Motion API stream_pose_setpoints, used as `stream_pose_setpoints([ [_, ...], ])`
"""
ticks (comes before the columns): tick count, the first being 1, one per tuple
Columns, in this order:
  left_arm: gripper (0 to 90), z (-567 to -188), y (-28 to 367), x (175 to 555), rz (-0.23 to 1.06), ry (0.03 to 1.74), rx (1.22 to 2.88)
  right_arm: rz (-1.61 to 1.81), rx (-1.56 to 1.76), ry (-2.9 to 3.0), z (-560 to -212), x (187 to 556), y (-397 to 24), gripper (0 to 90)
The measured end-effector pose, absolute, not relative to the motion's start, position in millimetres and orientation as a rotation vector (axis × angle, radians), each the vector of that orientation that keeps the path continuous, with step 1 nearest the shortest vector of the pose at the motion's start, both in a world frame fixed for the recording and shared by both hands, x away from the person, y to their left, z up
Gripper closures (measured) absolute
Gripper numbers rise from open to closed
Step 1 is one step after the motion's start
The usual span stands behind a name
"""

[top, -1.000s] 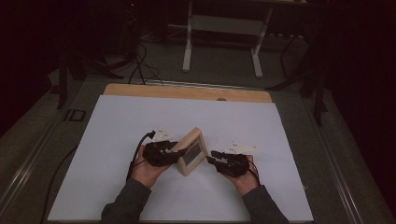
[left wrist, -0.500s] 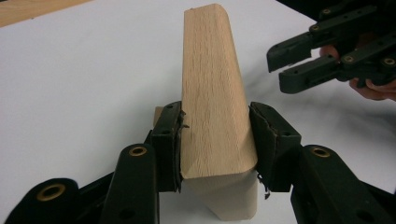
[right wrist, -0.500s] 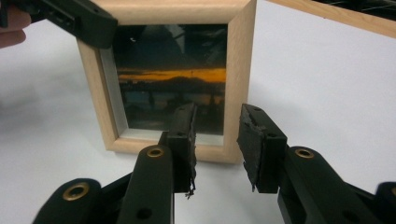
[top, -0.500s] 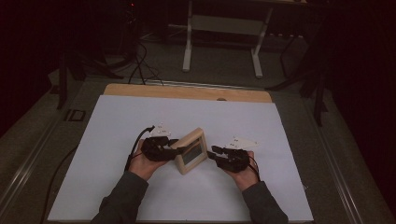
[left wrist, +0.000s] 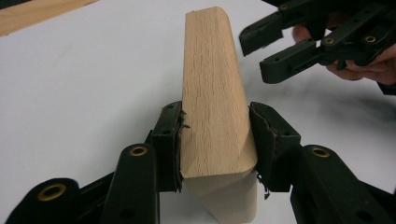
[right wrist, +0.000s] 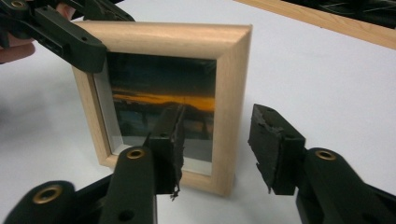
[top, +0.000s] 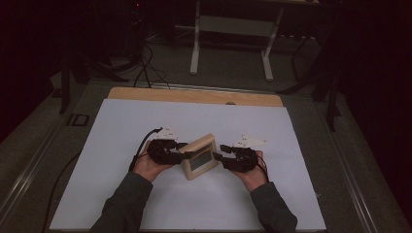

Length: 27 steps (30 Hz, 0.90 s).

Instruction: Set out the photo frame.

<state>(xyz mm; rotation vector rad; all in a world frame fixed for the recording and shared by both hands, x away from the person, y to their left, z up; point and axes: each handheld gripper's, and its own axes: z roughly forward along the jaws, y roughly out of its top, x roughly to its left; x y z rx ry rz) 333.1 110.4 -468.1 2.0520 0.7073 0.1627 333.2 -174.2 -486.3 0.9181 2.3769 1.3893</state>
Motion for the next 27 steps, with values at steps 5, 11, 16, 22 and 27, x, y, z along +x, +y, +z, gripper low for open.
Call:
stream_pose_setpoints([
  [5,58.5,-468,111,338,0.15,0.662,2.061,1.39,0.912,2.392,-484,338,-171,47.9],
  [11,57.7,-470,111,341,0.144,0.667,2.059,1.387,0.91,2.413,-485,343,-167,42.8],
  [16,40.5,-476,101,339,0.18,0.717,2.104,1.389,0.913,2.425,-486,346,-167,38.8],
  [22,31.5,-476,110,330,0.202,0.803,2.007,1.407,0.926,2.406,-487,344,-174,37.7],
  [27,33.2,-470,123,313,0.277,0.87,1.909,1.452,0.947,2.394,-487,345,-183,38.3],
])
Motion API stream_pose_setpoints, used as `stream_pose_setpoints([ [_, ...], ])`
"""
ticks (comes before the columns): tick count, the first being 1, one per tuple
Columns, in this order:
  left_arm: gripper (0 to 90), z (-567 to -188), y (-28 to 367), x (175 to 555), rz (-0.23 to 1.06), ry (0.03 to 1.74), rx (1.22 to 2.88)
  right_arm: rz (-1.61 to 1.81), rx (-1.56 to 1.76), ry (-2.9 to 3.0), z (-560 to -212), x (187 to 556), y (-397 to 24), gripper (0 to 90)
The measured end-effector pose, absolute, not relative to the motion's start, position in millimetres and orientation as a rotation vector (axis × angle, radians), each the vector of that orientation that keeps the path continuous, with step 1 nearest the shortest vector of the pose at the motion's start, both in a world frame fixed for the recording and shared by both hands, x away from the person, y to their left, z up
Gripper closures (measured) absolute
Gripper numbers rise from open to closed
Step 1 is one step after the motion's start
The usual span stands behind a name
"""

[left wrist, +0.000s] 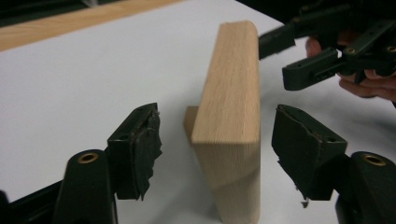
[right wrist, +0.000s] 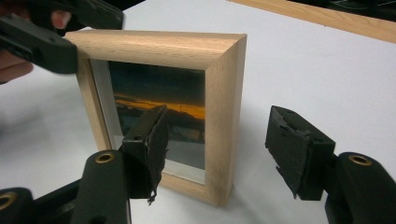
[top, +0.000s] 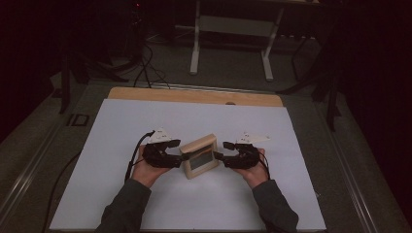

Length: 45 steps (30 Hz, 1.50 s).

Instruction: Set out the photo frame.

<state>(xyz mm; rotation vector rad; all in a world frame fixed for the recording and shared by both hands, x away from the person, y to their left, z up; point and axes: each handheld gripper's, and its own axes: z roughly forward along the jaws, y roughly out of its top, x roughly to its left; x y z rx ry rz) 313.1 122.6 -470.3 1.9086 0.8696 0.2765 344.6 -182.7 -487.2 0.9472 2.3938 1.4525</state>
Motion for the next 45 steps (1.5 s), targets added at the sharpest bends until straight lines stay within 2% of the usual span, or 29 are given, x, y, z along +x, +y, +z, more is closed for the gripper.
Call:
stream_pose_setpoints([
  [10,39.4,-485,118,281,0.365,0.999,1.849,1.447,0.929,2.464,-488,357,-171,31.0],
  [23,52.6,-495,100,285,0.373,1.027,1.898,1.46,0.893,2.528,-488,372,-157,24.8],
  [28,54.0,-495,100,286,0.359,1.035,1.896,1.478,0.907,2.552,-493,378,-156,22.1],
  [33,54.6,-495,101,287,0.342,1.037,1.893,1.489,0.911,2.566,-495,380,-153,22.7],
  [38,55.3,-495,103,290,0.314,1.039,1.897,1.513,0.897,2.578,-494,379,-153,29.6],
  [45,55.7,-492,103,296,0.3,1.038,1.921,1.512,0.911,2.56,-494,377,-156,33.8],
])
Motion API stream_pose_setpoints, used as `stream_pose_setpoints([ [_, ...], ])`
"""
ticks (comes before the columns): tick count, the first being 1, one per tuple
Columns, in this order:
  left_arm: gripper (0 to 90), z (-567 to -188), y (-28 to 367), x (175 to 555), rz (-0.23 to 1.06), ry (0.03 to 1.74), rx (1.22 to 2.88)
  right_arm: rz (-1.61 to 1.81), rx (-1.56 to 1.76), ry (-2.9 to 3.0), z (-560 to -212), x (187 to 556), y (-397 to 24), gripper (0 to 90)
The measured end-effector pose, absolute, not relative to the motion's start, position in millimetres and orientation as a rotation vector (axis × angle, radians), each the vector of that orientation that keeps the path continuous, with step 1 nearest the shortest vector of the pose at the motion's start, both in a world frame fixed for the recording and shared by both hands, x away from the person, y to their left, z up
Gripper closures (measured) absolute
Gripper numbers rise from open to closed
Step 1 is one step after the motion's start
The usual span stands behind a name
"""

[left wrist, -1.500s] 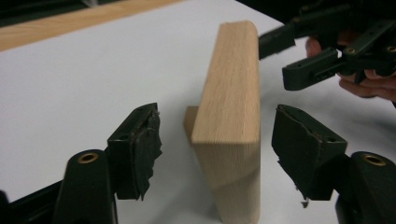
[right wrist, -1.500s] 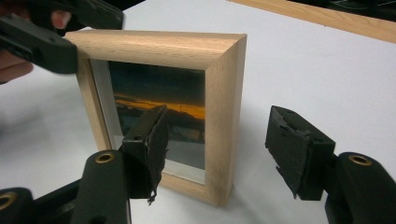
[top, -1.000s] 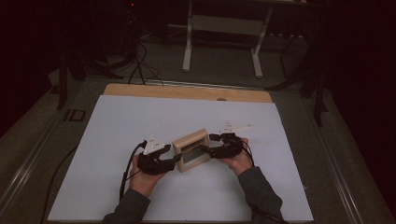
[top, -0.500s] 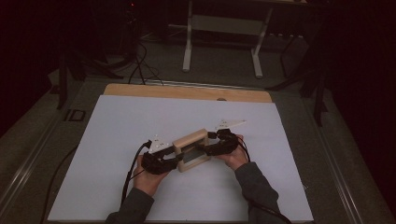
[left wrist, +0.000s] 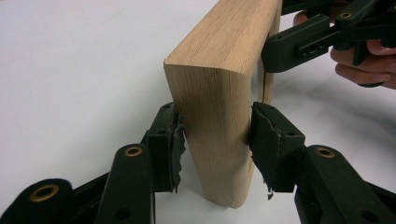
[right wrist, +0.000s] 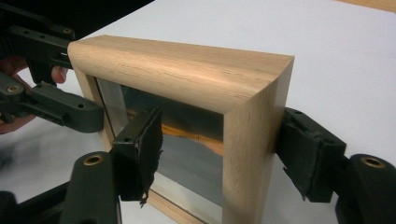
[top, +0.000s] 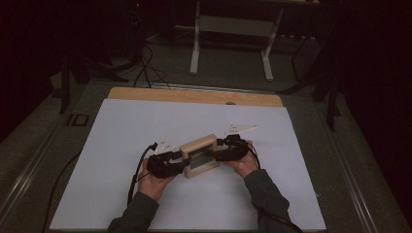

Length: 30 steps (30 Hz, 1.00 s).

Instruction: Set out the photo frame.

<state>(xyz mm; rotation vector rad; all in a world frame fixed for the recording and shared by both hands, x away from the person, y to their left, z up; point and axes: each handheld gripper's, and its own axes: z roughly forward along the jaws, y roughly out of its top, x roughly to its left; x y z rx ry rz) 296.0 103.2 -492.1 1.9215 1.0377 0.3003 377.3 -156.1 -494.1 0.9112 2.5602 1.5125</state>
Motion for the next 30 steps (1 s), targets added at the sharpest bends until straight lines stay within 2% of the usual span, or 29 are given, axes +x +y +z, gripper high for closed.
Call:
stream_pose_setpoints([
  [7,56.6,-492,102,301,0.302,1.04,1.925,1.505,0.914,2.556,-494,375,-161,38.8],
  [30,56.5,-491,109,315,0.254,0.95,1.982,1.532,0.945,2.519,-497,367,-171,47.3],
])
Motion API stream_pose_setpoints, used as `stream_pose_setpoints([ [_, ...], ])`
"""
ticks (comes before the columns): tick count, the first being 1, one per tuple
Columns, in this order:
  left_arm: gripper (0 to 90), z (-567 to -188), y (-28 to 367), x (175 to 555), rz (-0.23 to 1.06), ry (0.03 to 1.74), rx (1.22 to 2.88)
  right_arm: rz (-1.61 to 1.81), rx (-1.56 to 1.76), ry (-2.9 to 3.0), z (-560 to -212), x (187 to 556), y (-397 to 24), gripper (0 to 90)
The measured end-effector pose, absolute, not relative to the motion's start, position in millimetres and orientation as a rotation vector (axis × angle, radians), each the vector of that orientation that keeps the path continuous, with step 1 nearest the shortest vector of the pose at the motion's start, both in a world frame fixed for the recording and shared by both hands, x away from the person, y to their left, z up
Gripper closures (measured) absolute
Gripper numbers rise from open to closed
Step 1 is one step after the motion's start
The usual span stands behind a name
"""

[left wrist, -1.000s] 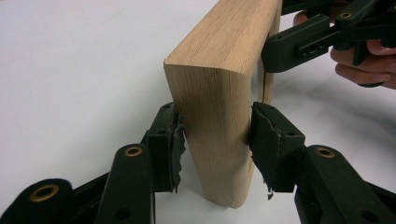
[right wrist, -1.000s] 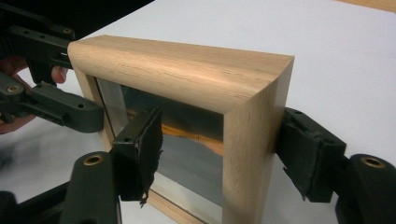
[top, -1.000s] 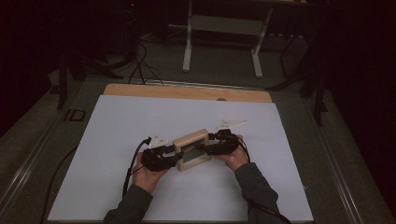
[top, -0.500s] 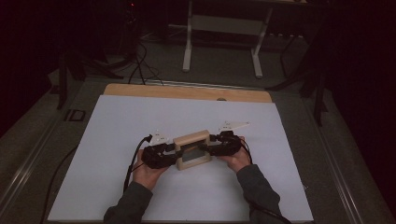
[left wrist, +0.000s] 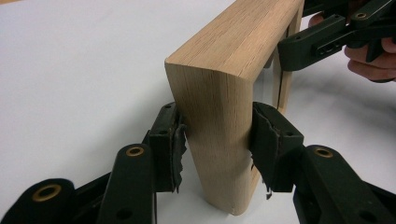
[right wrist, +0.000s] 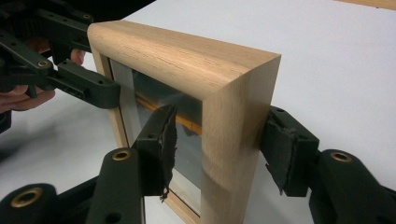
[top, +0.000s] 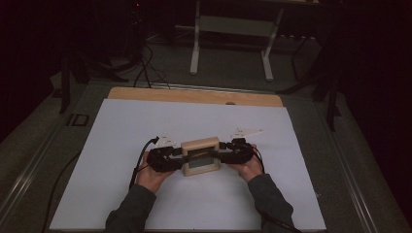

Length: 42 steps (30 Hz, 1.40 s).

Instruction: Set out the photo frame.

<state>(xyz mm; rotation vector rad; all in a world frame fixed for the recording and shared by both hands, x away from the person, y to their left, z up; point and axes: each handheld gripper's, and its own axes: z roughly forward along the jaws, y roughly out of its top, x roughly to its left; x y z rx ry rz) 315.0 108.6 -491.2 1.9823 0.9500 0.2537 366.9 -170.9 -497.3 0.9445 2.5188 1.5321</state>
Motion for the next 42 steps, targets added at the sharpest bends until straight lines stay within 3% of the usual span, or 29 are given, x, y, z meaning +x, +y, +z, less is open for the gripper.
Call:
stream_pose_setpoints([
  [42,57.1,-490,117,340,0.161,0.784,2.067,1.543,0.996,2.481,-500,349,-180,55.1],
])
